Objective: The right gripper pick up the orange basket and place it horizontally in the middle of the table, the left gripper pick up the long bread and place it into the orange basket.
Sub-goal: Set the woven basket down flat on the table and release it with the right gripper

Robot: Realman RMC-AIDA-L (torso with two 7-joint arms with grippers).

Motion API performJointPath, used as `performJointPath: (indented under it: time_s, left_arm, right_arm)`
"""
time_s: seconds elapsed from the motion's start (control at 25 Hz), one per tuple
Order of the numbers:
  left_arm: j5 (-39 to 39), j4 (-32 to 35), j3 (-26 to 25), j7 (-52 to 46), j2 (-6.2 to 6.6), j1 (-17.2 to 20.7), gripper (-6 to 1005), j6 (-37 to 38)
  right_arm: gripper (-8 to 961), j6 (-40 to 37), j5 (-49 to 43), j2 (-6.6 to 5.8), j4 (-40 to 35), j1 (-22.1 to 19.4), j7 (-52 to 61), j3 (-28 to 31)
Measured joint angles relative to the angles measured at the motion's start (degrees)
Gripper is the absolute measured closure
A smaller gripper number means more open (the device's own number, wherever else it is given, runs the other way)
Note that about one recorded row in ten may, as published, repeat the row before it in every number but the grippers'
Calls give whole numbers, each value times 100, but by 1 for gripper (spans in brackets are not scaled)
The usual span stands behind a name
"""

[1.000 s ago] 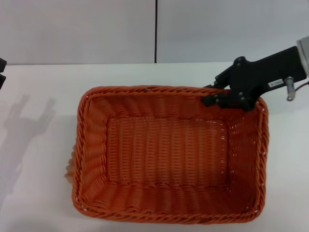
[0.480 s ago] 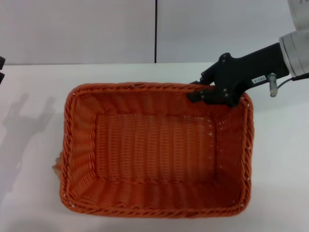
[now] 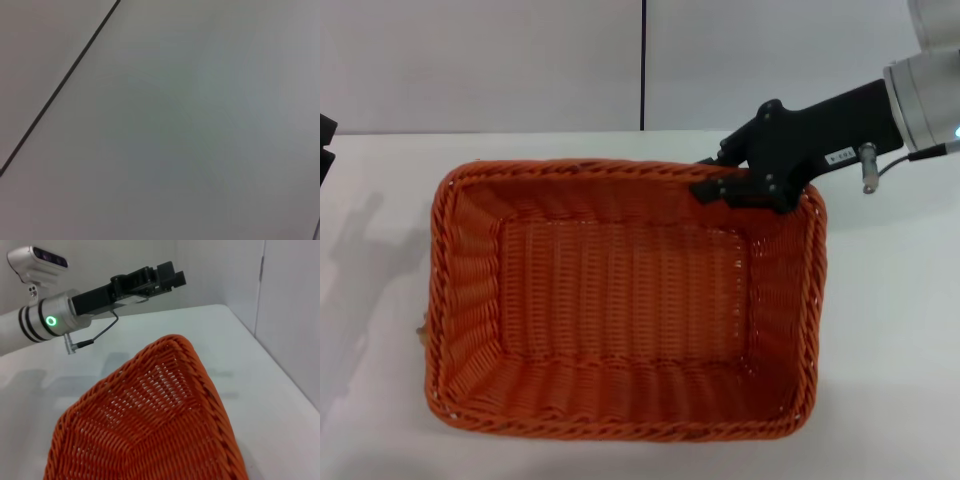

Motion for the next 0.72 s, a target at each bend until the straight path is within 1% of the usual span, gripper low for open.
performJointPath:
  time_s: [0.28,0.68,0.72]
  left_arm:
    - [5,0,-3,30,11,22,154,-34]
    - [7,17,-10,35,14,24,153,-59]
    - [7,17,-1,36,14,24,153,-61]
  right_arm:
    - [805,324,-10,-5,-117,-220,170,35]
    - [805,450,-107,-121,-176,-573,329,1]
    - [805,457,-118,-155,-177,-622,331,-3]
